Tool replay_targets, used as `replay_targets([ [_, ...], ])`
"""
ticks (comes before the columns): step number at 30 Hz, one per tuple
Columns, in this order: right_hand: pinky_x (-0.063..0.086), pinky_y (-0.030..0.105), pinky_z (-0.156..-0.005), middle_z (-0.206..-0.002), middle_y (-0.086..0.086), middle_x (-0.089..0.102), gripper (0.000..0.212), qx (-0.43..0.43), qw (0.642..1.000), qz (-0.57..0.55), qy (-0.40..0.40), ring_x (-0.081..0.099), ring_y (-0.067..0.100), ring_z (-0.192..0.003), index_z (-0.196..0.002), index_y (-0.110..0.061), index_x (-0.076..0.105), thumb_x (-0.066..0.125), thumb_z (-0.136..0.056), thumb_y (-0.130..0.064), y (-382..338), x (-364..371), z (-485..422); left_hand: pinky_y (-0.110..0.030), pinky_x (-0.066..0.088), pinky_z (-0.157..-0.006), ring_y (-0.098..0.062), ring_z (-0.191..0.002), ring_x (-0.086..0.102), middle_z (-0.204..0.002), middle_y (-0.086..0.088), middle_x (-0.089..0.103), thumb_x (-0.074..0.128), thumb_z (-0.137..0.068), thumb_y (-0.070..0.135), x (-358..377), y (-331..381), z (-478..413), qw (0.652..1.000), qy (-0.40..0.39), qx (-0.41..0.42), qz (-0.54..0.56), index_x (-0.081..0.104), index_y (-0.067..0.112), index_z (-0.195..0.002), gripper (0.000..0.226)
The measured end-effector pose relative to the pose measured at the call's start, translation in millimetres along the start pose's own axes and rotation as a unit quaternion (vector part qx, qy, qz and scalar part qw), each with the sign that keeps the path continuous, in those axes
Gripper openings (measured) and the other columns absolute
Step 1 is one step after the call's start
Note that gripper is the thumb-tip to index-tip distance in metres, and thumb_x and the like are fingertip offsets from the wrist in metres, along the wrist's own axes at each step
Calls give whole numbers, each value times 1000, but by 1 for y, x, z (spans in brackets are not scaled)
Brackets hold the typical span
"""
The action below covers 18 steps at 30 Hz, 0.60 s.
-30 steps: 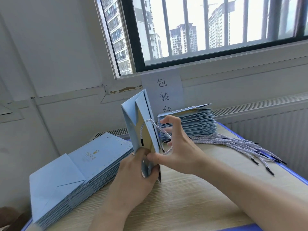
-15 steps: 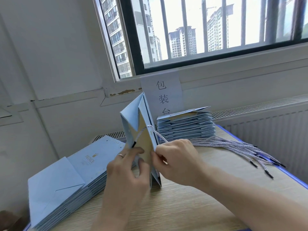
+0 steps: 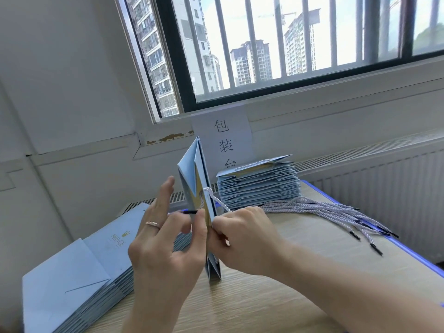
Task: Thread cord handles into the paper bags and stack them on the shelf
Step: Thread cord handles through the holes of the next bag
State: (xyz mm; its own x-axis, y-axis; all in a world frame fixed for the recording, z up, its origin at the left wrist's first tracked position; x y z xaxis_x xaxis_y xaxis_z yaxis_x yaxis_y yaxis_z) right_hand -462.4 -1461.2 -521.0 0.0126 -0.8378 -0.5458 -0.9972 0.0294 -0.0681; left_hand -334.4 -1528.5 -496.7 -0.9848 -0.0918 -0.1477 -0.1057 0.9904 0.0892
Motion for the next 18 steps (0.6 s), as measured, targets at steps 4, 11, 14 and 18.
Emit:
replay_targets([
  [4, 30, 27, -40, -46, -3, 44, 31, 3, 1000, -5, 5, 35, 26, -38, -53, -17, 39, 47, -82, -24, 0, 1, 0, -14, 46, -74, -20, -104, 69, -126, -17, 65, 60, -90, 22, 3, 0, -2, 1000, -21, -17, 1, 73, 5, -76, 26],
  [11, 28, 26, -40, -45, -4, 42, 32, 3, 1000, -6, 2, 35, 25, -38, -53, -18, 37, 50, -82, -23, 1, 1, 0, -18, 44, -68, -21, -99, 70, -115, -18, 71, 54, -94, 25, 0, 1, -1, 1000, -27, -12, 11, 62, 7, -64, 37],
  [14, 23, 24, -44, -46, -4, 44, 30, 5, 1000, 0, 0, 32, 22, -38, -54, -20, 36, 47, -82, -25, 0, 0, -1, -32, 54, -67, -26, -93, 71, -132, -16, 61, 62, -90, 25, 3, 0, -1, 999, -20, -28, 6, 70, 7, -76, 25],
  [18, 19, 23, -47, -46, -4, 45, 29, 5, 1000, 4, -7, 30, 22, -38, -55, -19, 39, 45, -81, -27, 0, -2, -1, -33, 55, -66, -33, -93, 71, -136, -17, 57, 66, -87, 22, 8, 0, 2, 999, -28, 3, -25, 77, 7, -79, 21],
])
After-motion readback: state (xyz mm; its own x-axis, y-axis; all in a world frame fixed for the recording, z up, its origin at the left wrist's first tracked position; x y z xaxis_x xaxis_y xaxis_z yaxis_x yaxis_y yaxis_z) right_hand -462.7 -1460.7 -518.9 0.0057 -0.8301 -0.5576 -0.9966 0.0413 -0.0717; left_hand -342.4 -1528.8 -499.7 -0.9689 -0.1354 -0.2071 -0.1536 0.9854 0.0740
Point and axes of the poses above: each hand's wrist, its own z-axis away from the middle knuckle, its own x-axis out of the palm, y = z × x, the point moved 3 cm from there along -z, towards the middle knuckle
